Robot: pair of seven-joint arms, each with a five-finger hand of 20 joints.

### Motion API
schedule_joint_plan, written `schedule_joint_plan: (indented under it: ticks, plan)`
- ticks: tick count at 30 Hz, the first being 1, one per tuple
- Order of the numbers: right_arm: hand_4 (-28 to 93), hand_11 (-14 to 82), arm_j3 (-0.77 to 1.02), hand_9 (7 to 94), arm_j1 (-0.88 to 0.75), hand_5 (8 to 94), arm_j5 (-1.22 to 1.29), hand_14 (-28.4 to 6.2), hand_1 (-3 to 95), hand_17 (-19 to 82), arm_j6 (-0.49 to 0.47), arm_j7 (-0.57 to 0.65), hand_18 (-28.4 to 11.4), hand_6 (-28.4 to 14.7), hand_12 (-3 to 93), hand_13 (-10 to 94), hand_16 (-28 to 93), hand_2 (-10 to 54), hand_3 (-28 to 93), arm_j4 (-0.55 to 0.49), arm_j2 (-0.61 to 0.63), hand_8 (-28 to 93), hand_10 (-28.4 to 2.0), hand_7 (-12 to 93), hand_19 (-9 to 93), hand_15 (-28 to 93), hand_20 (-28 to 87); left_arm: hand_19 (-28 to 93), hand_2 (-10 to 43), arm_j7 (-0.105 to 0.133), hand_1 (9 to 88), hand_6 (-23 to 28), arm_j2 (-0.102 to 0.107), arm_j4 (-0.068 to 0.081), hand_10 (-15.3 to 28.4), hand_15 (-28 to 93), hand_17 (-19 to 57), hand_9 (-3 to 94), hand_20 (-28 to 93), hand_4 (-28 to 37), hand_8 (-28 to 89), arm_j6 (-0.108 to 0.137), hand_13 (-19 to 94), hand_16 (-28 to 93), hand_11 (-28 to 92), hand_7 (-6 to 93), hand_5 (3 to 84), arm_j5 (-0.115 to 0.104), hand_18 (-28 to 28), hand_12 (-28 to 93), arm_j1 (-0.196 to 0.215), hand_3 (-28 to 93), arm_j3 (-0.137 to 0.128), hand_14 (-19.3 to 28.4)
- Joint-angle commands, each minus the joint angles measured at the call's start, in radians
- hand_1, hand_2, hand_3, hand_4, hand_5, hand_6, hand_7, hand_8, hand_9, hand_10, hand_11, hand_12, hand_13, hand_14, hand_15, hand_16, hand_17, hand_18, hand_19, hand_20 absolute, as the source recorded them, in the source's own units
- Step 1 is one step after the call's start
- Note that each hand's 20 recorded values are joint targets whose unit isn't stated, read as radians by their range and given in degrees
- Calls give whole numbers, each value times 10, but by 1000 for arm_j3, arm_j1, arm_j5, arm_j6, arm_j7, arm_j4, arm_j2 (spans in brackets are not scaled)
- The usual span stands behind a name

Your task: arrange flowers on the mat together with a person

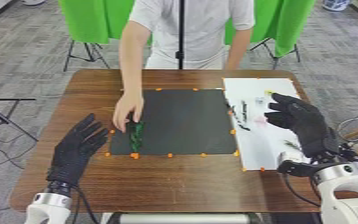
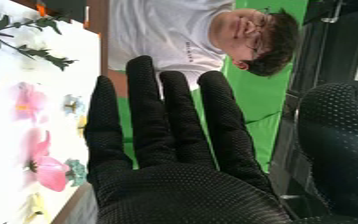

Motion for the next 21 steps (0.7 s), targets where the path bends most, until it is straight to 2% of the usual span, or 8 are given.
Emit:
schedule_joint_plan:
  ticks: [1,8,15,17,19,20,21]
  plan:
    - [-240,167,6,393,-6,394,-9,-141,125,73,-3,-3,-232,-50,220,358,193,112,863,-1,-5,-113,-158,198,482,318,251,460,19,-2,268,25,-6,4,122,302,-82,270,104,-248,-100,-6,250,3,227,204,313,5,224,176,8,711,-2,145]
    - [-239,167,4,393,-6,394,-8,-142,124,73,-5,-3,-232,-50,219,360,194,112,864,0,-8,-113,-158,199,482,321,252,460,20,0,268,26,-4,5,122,302,-82,271,104,-247,-100,-2,250,4,227,204,313,5,224,176,4,710,-12,145]
    - [-238,169,3,395,-7,395,-17,-140,127,73,-11,-3,-232,-50,219,361,192,107,865,-2,-5,-112,-158,199,483,321,252,460,19,2,267,25,4,6,122,303,-82,271,104,-248,-99,4,250,4,227,205,313,-1,224,176,8,710,-9,146]
    - [-236,173,-3,397,-2,395,-38,-139,143,74,-10,1,-232,-50,220,363,192,84,867,0,-3,-113,-156,200,483,322,252,460,19,2,268,25,5,6,122,303,-83,271,104,-248,-100,5,250,4,227,205,313,-1,224,176,8,711,-8,145]
    - [-233,175,0,397,7,394,-126,-136,181,76,-37,-21,-231,-50,219,368,192,29,865,8,3,-113,-154,202,484,326,252,460,19,0,268,25,5,6,122,303,-83,271,104,-248,-100,3,250,4,226,205,313,-1,224,176,8,711,-10,145]
    - [-236,186,-6,400,7,391,-158,-127,216,84,-17,-38,-225,-48,219,379,191,-29,861,7,15,-116,-146,210,490,338,254,460,19,0,267,25,5,8,122,303,-83,271,104,-248,-100,-1,250,4,226,206,313,1,224,176,4,712,-10,145]
    - [-240,190,-8,402,9,389,-186,-123,227,88,4,-38,-223,-46,218,384,189,-47,860,5,24,-120,-144,220,497,344,255,460,19,-1,267,25,5,8,122,303,-83,271,104,-248,-100,-3,250,4,226,206,313,3,224,176,6,711,-12,145]
